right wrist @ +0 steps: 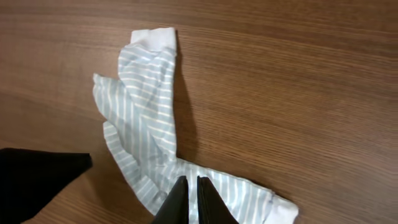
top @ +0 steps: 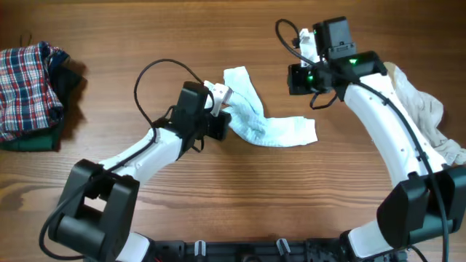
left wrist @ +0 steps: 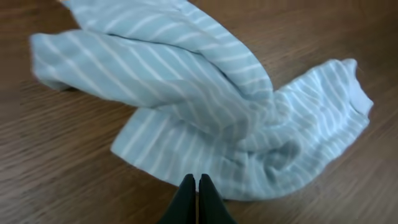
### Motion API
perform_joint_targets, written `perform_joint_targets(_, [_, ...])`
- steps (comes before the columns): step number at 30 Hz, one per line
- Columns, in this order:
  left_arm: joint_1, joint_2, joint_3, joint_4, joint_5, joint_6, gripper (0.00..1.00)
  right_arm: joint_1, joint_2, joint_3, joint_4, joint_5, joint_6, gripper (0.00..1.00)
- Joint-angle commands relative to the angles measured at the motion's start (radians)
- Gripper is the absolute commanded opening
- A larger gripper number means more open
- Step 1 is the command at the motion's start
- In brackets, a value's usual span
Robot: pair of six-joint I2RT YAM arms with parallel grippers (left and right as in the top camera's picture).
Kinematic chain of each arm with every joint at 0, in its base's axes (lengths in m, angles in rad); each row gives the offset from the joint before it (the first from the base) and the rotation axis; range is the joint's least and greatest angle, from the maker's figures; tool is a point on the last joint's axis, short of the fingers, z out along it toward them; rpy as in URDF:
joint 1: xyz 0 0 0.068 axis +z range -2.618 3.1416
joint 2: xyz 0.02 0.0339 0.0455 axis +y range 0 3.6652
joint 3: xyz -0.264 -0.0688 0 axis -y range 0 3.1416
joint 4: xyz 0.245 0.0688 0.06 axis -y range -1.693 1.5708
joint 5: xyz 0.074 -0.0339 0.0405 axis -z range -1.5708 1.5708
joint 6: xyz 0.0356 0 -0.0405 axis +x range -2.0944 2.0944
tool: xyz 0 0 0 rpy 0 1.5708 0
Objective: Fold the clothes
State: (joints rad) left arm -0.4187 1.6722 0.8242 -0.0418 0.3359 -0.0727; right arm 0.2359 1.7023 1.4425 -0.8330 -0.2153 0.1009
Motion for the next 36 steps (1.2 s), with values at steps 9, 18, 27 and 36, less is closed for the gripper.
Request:
perform_joint_targets(9, [0.001, 0.159, 0.014, 0.123, -0.116, -0.021, 0.04, -0.005, 0.009, 0.003, 0.005, 0.012, 0.004, 0.07])
perform_joint_targets(18, [0.000, 0.089, 0.014, 0.129, -0.093, -0.021, 0.04, -0.005, 0.009, 0.003, 0.001, 0.016, 0.004, 0.07])
perform_joint_targets(27, [-0.029, 0.092, 0.014, 0.139, -0.079, -0.017, 0.04, -0.005, 0.009, 0.002, -0.006, 0.016, 0.005, 0.07])
perform_joint_targets(36, [-0.029, 0.193, 0.014, 0.235, -0.079, -0.009, 0.04, -0.005, 0.009, 0.002, -0.006, 0.017, 0.005, 0.07])
